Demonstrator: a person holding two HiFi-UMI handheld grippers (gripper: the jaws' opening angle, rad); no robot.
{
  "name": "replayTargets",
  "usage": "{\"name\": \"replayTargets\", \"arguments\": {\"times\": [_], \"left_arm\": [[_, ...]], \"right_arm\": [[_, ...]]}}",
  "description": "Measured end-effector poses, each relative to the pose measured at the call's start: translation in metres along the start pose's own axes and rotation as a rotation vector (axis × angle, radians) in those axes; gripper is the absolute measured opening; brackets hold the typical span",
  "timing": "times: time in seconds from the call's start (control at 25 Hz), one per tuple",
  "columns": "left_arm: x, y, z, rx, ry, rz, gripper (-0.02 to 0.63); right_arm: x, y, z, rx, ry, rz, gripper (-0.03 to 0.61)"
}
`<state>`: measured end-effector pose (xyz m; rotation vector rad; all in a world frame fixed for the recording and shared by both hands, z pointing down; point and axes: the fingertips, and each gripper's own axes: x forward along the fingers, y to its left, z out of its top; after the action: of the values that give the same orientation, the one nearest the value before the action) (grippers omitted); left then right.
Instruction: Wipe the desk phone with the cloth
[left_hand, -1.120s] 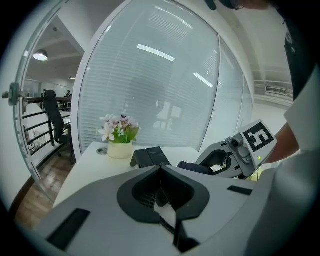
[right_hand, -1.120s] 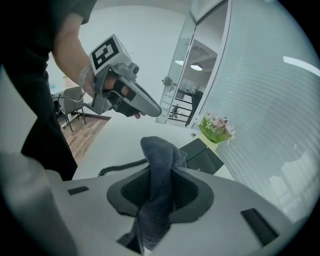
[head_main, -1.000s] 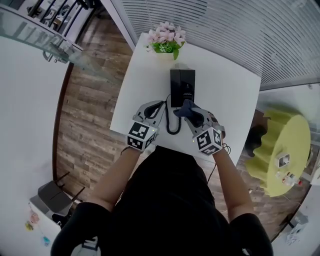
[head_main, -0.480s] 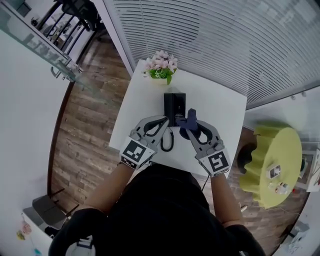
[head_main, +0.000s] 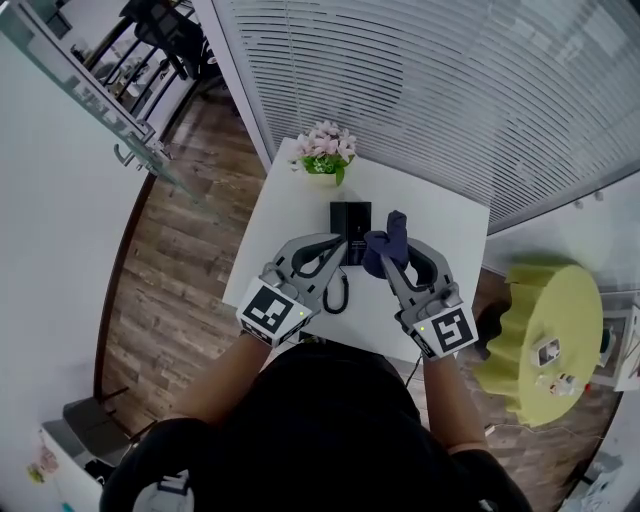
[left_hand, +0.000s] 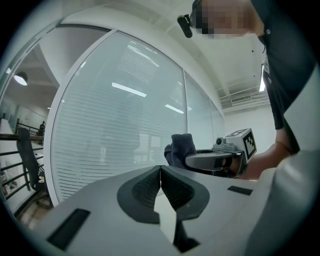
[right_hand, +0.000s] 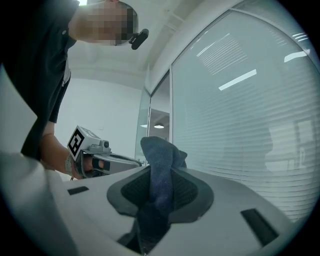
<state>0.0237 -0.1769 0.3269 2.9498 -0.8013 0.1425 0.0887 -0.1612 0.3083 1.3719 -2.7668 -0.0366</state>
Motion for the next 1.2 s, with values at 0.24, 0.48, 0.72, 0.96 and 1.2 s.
{"name": "replayTargets", "arguments": {"times": [0.24, 0.48, 0.72, 0.96, 1.2], "left_arm": [[0.0013, 0.0002, 0.0024, 0.005, 0.003, 0.012, 0.011], [0.0018, 0.0014, 0.0023, 0.026, 0.007, 0.018, 0.011], [0.0018, 0.0013, 0.0004, 0.025, 0.011, 0.024, 0.011], [0.0045, 0.0026, 0.0012, 0.020, 0.009, 0.021, 0.011], [0.0073, 0.0017, 0.0021, 0.024, 0.010, 0.016, 0.011]], "right_arm": [[0.0020, -0.0036, -0.0001, 0.019, -0.006, -0.004, 0.112], [0.0061, -0.0051, -0.0040, 0.021, 0.006, 0.004, 0.112], [0.0058, -0.0042, -0.0040, 0.006, 0.012, 0.016, 0.112], [0.0073, -0.0045, -0.0037, 0.010, 0.010, 0.013, 0.112], [0.0065, -0.0069, -0.0069, 0.016, 0.017, 0.006, 0.112]]}}
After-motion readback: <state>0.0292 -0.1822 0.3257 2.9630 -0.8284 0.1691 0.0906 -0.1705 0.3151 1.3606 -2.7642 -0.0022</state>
